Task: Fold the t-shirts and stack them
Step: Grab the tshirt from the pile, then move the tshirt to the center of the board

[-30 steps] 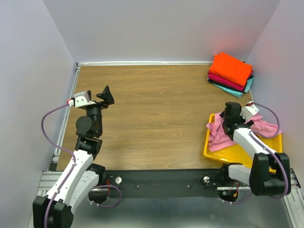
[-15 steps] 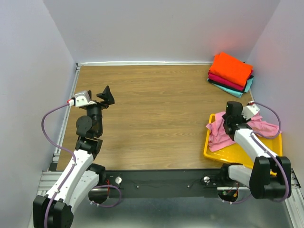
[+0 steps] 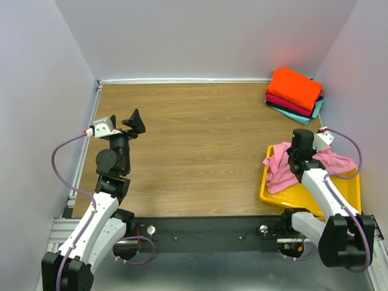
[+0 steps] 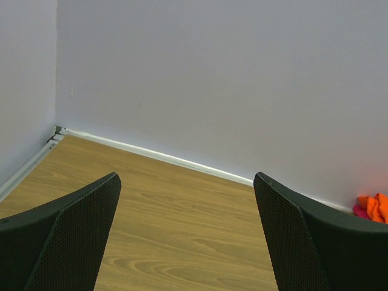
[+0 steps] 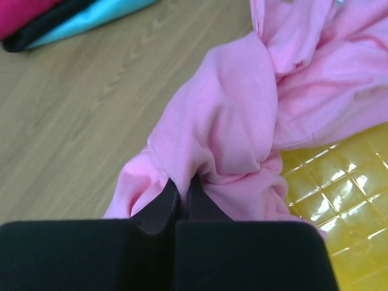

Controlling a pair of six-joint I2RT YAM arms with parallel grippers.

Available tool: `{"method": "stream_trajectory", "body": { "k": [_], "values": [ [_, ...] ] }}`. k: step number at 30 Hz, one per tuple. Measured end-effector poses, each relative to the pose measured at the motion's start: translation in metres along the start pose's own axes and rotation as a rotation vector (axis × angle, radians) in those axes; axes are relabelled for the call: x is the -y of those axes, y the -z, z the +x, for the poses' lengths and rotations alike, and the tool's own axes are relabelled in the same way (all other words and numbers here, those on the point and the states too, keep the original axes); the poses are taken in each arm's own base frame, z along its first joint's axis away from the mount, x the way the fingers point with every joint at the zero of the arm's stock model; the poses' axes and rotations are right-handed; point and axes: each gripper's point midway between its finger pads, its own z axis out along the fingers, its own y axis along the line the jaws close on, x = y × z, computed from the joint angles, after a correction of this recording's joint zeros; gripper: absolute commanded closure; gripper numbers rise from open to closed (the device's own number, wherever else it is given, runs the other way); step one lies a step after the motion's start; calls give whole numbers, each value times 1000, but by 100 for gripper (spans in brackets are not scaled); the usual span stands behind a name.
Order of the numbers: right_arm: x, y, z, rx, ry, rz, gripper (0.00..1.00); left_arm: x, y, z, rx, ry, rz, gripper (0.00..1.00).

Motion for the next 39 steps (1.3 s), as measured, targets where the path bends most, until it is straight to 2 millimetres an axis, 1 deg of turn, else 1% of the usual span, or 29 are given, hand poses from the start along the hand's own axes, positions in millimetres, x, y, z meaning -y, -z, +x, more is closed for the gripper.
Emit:
{"method": "stream_trajectory", "body": {
  "k": [2,6,8,9,11,12,13,14,15,16,17,19,20,21,23,25,28,30,31,32,33,34,35,36,37,39],
  "values": [
    [-8,7,-10,6,-3,-38,99,0,0,1,-1,-1,0,2],
    [-38,29,-53,51,-26,-142,100,-1,-2,7,-18,-7,-5,2],
    [-65,44,-88,92,-47,-228,100,-2,-4,15,-38,-15,-9,2],
    [-73,50,-100,108,-55,-253,100,-3,-4,17,-46,-18,-11,2],
    [-95,63,-127,136,-69,-325,99,-3,-5,20,-52,-21,-12,2],
    [-110,70,-141,146,-69,-370,99,-3,-5,20,-54,-22,-13,2],
    [-125,76,-152,154,-65,-409,99,-3,-5,20,-54,-22,-13,3],
    [-136,80,-160,159,-59,-436,99,-3,-5,21,-54,-23,-13,3],
    [-152,86,-166,164,-48,-471,99,-3,-5,21,-54,-23,-13,5],
    [-176,96,-171,169,-26,-528,100,-3,-6,21,-55,-26,-13,5],
    [-195,105,-169,162,1,-569,99,-3,-6,21,-56,-27,-12,5],
    [-242,130,-161,150,58,-677,100,-2,-6,21,-57,-29,-5,6],
    [-258,138,-158,145,79,-713,100,-1,-6,21,-57,-29,-2,7],
    [-282,152,-146,125,118,-770,100,0,-5,21,-59,-29,5,7],
    [-317,172,-139,125,155,-843,99,2,-5,20,-58,-27,17,7],
    [-342,185,-128,118,188,-897,99,5,-4,18,-55,-25,31,8],
    [-373,200,-99,82,245,-973,100,9,-2,14,-46,-18,54,8],
    [-382,201,-80,54,274,-992,99,11,-2,12,-43,-15,66,8],
    [-385,196,-69,37,290,-987,96,13,-1,12,-44,-12,73,8],
    [-386,191,-63,28,299,-981,85,15,-1,13,-47,-10,83,8],
    [-386,183,-52,13,309,-967,69,16,-2,15,-52,-9,89,8],
    [-385,172,-40,-5,320,-944,35,17,-2,17,-58,-8,96,8],
    [-383,162,-29,-17,330,-915,26,19,-4,19,-65,-8,101,8],
    [-381,152,-19,-22,351,-893,10,20,-6,24,-81,-9,104,8],
    [-377,144,-10,-34,360,-867,7,21,-9,29,-94,-11,108,9],
    [-363,123,13,-54,393,-803,5,24,-13,38,-120,-13,116,9]
  ]
}}
